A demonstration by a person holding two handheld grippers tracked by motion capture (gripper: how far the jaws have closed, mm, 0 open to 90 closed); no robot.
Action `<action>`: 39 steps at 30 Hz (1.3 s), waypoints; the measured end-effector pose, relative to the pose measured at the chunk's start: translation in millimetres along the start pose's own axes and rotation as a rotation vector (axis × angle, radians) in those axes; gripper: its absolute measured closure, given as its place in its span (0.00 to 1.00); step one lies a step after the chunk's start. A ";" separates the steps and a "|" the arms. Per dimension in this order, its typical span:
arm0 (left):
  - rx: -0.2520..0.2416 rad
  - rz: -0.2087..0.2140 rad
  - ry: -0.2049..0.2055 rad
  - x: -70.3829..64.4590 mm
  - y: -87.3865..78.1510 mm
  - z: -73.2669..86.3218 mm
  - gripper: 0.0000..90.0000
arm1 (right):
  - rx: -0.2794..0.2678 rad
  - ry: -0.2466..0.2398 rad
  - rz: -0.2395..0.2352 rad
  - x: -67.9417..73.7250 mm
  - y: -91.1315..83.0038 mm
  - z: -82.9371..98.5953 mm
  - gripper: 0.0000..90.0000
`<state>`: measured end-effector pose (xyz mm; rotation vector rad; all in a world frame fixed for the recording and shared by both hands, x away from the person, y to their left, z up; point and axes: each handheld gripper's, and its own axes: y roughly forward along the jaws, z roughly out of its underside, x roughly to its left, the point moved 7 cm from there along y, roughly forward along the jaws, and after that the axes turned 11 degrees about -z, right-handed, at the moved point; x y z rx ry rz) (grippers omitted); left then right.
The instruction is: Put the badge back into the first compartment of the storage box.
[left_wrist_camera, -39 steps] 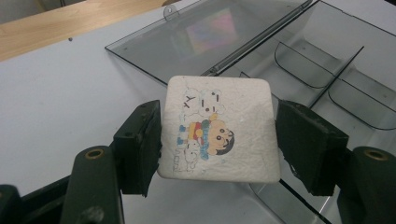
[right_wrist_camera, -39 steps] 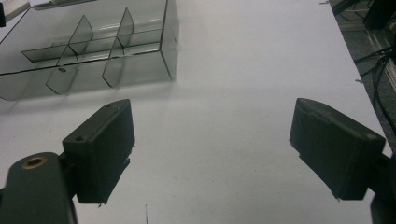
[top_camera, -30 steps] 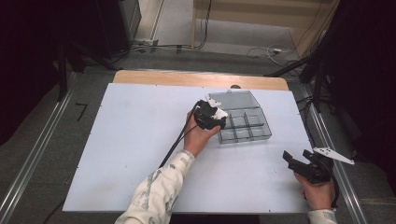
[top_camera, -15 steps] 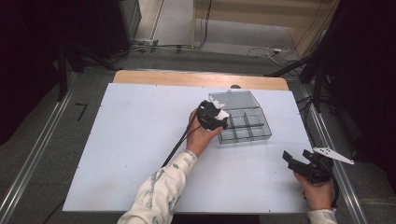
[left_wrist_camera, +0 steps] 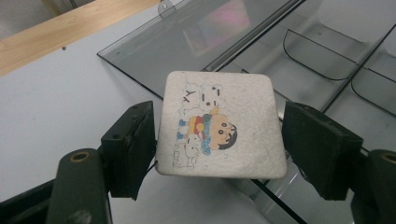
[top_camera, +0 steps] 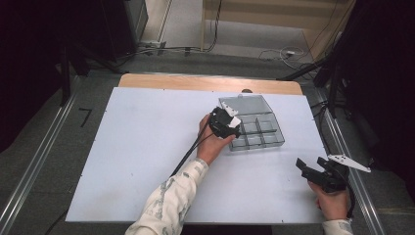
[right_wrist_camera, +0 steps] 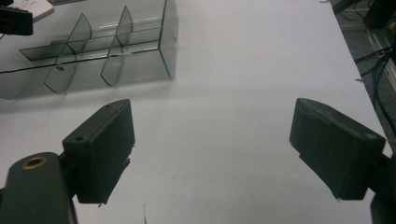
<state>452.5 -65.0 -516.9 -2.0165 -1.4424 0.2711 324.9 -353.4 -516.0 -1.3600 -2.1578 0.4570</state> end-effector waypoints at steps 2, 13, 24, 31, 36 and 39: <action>0.000 -0.004 0.001 -0.4 0.5 0.4 0.29 | 0.000 0.001 0.001 -0.3 0.0 0.0 0.14; -0.015 -0.003 -0.016 0.6 -2.2 -2.7 0.29 | 0.001 0.004 0.001 -0.5 -0.3 0.3 0.14; 0.025 0.004 -0.042 2.7 1.0 1.3 0.37 | 0.000 0.002 0.001 -0.9 -0.2 0.0 0.14; 0.008 -0.019 -0.014 1.5 -1.0 -0.2 0.37 | -0.001 0.001 0.002 -1.0 -0.2 -0.1 0.14; -0.008 -0.067 0.051 3.1 -3.9 -2.1 0.37 | -0.001 0.002 0.002 -1.2 -0.1 -0.3 0.14; -0.008 -0.092 0.079 3.7 -4.3 -2.8 0.37 | 0.001 0.001 0.002 -0.3 0.1 -0.3 0.14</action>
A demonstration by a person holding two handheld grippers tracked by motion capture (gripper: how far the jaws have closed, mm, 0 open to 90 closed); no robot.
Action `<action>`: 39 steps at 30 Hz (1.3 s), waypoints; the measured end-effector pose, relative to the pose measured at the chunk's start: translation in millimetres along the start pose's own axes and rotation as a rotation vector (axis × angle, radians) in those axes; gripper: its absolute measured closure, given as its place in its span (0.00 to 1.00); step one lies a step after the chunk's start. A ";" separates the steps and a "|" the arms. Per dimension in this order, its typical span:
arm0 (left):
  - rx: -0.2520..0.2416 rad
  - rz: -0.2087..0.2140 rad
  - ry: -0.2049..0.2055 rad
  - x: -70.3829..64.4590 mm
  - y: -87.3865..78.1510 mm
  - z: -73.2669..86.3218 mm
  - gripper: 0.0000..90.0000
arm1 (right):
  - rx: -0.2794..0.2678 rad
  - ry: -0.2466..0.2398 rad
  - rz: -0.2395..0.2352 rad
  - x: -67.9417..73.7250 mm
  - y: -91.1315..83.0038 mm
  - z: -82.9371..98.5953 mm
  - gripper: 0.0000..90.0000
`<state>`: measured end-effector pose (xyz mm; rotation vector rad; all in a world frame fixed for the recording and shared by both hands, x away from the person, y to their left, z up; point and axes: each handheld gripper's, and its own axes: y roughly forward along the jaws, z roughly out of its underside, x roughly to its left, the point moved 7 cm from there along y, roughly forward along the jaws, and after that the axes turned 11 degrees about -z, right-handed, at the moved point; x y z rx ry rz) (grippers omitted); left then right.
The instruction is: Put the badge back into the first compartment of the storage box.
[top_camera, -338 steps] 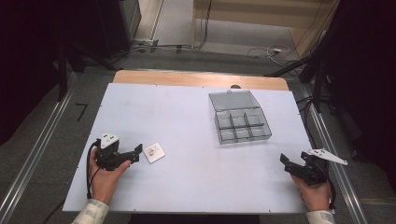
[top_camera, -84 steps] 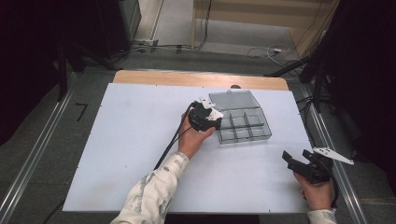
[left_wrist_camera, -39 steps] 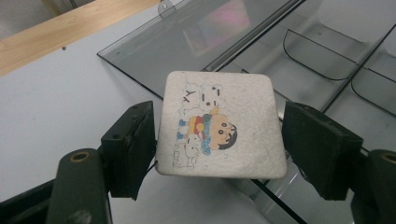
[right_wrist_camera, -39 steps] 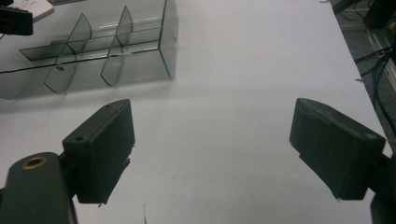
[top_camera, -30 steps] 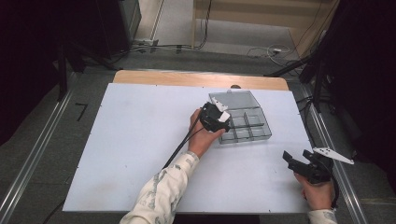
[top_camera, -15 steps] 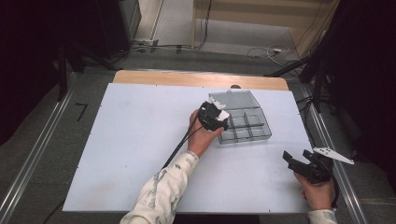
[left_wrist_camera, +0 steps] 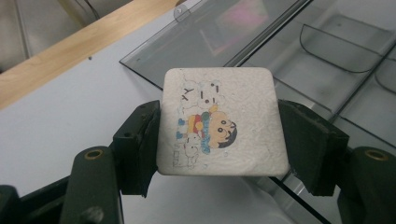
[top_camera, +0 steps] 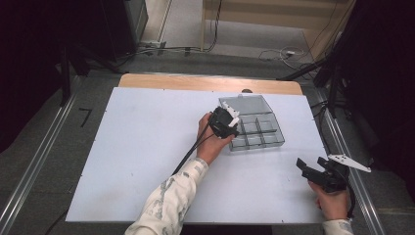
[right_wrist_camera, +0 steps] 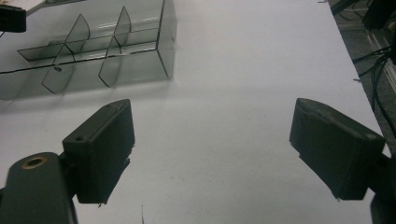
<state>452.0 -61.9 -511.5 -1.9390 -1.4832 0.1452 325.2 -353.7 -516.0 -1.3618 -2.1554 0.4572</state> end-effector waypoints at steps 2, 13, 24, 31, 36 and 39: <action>-0.008 -0.022 0.036 -1.4 0.0 -0.7 0.37 | 0.000 -0.001 0.001 0.0 0.1 0.0 0.14; -0.009 -0.033 0.097 -11.1 0.0 -6.2 0.31 | -0.001 0.000 -0.001 -0.6 -0.1 0.0 0.14; 0.014 0.017 0.035 -8.9 0.5 -6.0 0.28 | -0.003 0.003 0.000 -0.8 -0.3 -0.2 0.14; 0.074 0.062 -0.017 -10.3 7.2 3.4 0.32 | -0.003 0.001 0.000 -0.8 -0.5 -0.3 0.14; 0.050 0.064 -0.026 -9.7 4.2 -0.3 0.33 | -0.001 0.002 0.001 -1.9 -0.2 0.1 0.14; 0.044 0.069 -0.038 -8.3 2.5 -1.7 0.32 | -0.001 0.001 0.001 -1.4 -0.2 0.0 0.14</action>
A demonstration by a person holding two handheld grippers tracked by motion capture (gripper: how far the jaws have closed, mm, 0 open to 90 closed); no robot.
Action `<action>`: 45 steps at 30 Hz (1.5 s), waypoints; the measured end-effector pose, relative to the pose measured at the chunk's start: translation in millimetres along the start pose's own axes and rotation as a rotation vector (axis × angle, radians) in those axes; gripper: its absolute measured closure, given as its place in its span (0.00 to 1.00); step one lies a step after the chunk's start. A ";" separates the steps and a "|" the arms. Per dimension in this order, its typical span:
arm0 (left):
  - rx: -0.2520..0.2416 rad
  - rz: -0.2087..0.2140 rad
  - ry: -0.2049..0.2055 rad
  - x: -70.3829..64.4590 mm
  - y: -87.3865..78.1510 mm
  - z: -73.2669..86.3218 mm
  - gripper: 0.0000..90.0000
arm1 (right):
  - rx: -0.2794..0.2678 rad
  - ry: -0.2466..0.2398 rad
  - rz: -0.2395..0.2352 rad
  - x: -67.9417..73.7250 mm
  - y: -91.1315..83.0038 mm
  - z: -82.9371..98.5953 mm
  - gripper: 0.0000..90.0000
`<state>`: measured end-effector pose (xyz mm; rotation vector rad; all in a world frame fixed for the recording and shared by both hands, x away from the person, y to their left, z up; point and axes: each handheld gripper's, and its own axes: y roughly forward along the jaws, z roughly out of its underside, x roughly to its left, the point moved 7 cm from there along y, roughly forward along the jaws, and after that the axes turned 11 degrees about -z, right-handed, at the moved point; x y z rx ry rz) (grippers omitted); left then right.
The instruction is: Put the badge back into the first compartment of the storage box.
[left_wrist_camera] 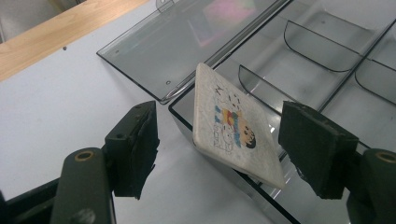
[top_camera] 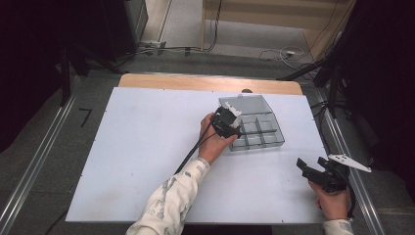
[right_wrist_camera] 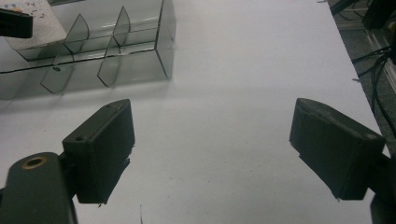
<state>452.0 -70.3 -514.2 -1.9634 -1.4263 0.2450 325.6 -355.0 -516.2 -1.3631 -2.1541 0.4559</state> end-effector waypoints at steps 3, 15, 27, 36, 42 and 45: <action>0.006 0.017 -0.010 0.0 -2.0 0.5 0.30 | 0.000 0.000 -0.001 0.4 0.4 0.1 0.14; -0.034 0.092 -0.121 18.0 -23.5 4.1 0.30 | 0.001 -0.004 0.006 -0.5 -0.4 0.6 0.14; -0.060 0.110 -0.210 47.9 -46.2 29.5 0.30 | 0.008 -0.007 0.015 -0.7 -0.8 2.5 0.14; -0.074 0.106 -0.263 74.6 -64.0 52.3 0.29 | 0.010 -0.013 0.021 -1.5 -1.5 4.0 0.14; -0.076 0.097 -0.290 93.1 -74.9 70.9 0.29 | 0.015 -0.017 0.024 0.1 -0.7 4.5 0.14; -0.077 0.087 -0.306 102.2 -79.9 80.1 0.28 | 0.017 -0.018 0.027 0.3 -0.4 4.9 0.14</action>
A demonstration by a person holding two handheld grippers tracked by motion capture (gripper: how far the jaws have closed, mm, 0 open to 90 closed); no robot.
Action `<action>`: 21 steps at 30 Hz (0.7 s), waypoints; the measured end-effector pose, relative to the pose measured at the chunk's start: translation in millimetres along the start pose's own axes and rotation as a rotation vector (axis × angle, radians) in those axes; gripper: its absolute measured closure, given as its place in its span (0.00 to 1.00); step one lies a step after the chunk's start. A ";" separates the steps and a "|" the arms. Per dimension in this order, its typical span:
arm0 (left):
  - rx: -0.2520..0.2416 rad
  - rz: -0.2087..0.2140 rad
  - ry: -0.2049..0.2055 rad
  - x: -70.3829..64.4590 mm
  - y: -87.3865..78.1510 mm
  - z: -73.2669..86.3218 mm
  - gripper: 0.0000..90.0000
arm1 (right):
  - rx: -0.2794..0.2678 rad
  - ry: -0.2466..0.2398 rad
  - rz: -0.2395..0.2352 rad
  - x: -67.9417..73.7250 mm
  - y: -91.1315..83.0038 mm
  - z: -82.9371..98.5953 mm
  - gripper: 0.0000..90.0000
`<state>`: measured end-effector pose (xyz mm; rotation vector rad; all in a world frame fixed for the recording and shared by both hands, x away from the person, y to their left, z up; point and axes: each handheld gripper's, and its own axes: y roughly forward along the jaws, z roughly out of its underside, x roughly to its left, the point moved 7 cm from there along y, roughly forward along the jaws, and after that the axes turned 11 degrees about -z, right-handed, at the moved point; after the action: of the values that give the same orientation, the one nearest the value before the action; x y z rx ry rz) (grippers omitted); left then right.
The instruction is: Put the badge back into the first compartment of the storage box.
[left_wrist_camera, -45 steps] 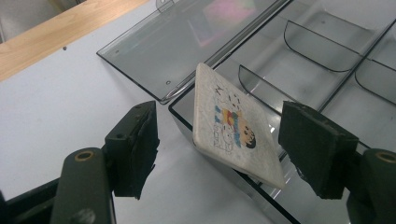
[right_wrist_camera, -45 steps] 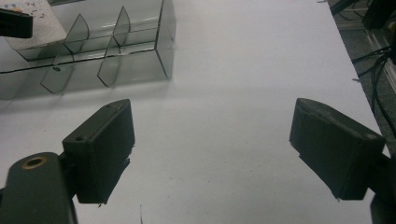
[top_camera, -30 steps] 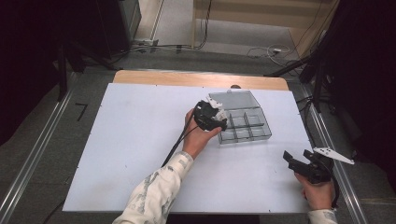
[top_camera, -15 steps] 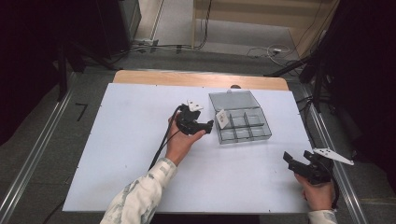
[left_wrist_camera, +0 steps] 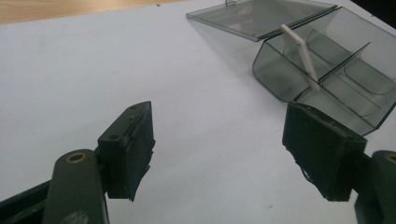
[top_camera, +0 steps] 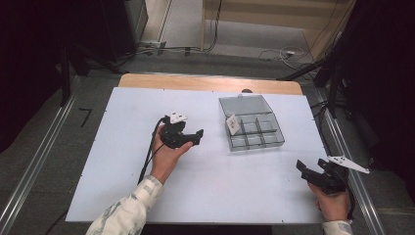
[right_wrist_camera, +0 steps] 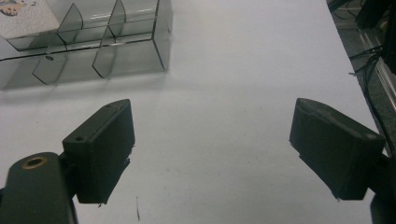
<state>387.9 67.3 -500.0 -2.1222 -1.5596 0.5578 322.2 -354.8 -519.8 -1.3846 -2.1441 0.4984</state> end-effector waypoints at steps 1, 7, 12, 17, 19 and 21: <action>-0.003 -0.003 -0.009 3.4 -2.1 1.5 0.28 | 0.000 0.001 0.001 -0.1 0.0 0.1 0.14; -0.006 -0.017 -0.036 21.8 -12.1 9.6 0.28 | 0.004 0.006 0.004 -0.7 -0.2 1.1 0.14; -0.008 -0.024 -0.053 30.7 -19.5 16.9 0.28 | 0.006 0.000 0.006 -0.6 0.2 1.3 0.14; -0.010 -0.021 -0.060 36.4 -26.3 23.7 0.28 | 0.007 0.004 0.007 -0.6 0.1 1.5 0.14; -0.008 -0.025 -0.063 38.7 -28.1 26.7 0.28 | 0.006 0.003 0.007 -0.7 0.1 1.4 0.14; -0.007 -0.026 -0.065 40.8 -29.2 29.1 0.28 | 0.008 0.004 0.008 -0.6 0.0 1.5 0.14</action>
<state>360.3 117.5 -509.6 -2.1052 -1.6246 0.6191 321.5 -355.3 -521.2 -1.3892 -2.1323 0.5060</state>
